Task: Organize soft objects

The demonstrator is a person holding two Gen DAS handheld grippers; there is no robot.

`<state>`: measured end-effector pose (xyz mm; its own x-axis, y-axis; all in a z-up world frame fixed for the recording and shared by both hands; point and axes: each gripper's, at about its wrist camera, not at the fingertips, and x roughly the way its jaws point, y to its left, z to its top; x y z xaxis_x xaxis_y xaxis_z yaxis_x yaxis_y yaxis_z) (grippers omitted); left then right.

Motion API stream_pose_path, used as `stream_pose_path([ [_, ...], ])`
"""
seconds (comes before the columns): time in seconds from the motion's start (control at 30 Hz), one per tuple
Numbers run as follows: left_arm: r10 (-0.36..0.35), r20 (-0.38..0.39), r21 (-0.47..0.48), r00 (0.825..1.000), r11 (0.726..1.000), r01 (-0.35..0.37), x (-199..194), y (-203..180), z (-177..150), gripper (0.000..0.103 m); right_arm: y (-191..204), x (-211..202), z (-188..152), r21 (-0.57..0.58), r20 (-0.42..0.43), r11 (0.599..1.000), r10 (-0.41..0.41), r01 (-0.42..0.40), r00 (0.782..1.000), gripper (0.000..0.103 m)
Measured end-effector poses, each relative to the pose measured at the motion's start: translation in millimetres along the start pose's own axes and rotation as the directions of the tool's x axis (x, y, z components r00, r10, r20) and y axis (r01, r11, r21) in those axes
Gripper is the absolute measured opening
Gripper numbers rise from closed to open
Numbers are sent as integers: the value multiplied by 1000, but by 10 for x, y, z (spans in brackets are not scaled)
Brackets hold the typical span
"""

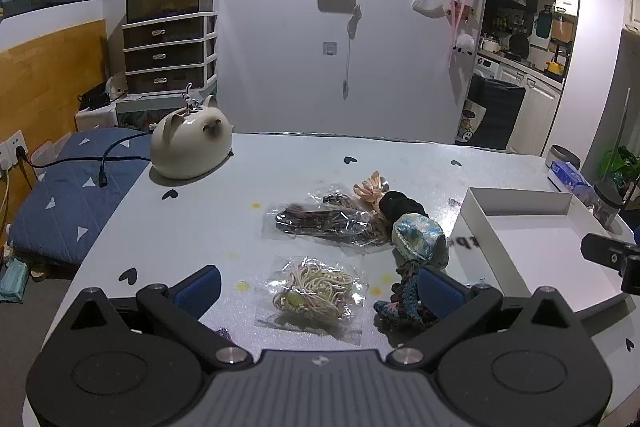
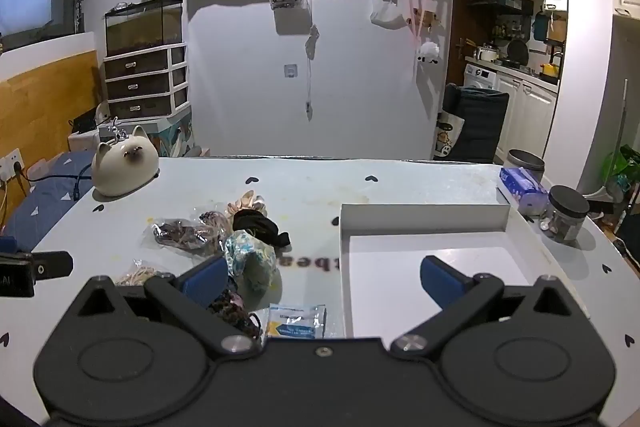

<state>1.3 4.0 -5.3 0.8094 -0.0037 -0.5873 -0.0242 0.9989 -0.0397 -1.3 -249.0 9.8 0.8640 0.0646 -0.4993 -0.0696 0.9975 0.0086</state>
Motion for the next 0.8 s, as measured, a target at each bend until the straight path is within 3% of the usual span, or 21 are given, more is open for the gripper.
stream_pose_path([
  [0.8, 1, -4, 0, 1000, 1000, -1, 26, 1, 31, 103, 8, 11, 9, -3, -1, 1000, 0, 0, 1000, 103],
])
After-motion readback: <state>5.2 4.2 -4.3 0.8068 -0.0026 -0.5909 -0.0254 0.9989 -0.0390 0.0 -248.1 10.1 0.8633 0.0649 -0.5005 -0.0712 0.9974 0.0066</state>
